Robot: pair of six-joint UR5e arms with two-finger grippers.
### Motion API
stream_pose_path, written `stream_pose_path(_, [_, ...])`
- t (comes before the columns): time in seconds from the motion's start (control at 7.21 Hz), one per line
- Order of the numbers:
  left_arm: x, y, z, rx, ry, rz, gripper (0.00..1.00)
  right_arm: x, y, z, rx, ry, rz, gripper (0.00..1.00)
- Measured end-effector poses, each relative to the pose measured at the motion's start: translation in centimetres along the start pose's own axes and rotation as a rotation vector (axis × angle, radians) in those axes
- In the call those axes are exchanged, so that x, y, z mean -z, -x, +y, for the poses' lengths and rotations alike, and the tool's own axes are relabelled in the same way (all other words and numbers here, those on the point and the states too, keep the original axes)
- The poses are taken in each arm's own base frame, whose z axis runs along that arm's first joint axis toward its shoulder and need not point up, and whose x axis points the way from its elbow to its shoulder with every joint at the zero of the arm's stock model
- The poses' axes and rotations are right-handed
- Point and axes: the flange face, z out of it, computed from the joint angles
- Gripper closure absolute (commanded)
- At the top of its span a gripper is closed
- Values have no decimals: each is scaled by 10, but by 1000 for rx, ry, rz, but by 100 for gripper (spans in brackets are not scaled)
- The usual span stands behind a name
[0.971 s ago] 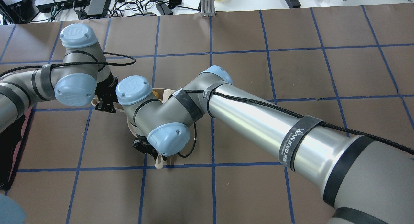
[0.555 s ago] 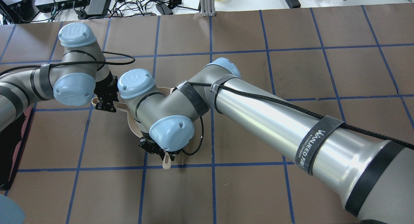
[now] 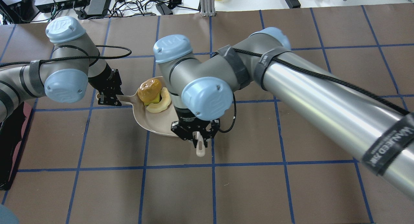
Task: Sweep and dump trash into bin
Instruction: 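Carry the loaded dustpan toward the bin with the left gripper while the right withdraws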
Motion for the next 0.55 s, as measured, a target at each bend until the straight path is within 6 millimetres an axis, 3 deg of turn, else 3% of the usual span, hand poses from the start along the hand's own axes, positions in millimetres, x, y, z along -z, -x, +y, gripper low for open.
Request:
stream_pose_path(0.28, [21, -11, -9, 20, 47, 39, 100, -2, -89, -20, 42, 26, 51, 96])
stream_pose_path(0.55, [48, -23, -33, 34, 67, 51, 100, -19, -188, -28, 39, 53, 53, 96])
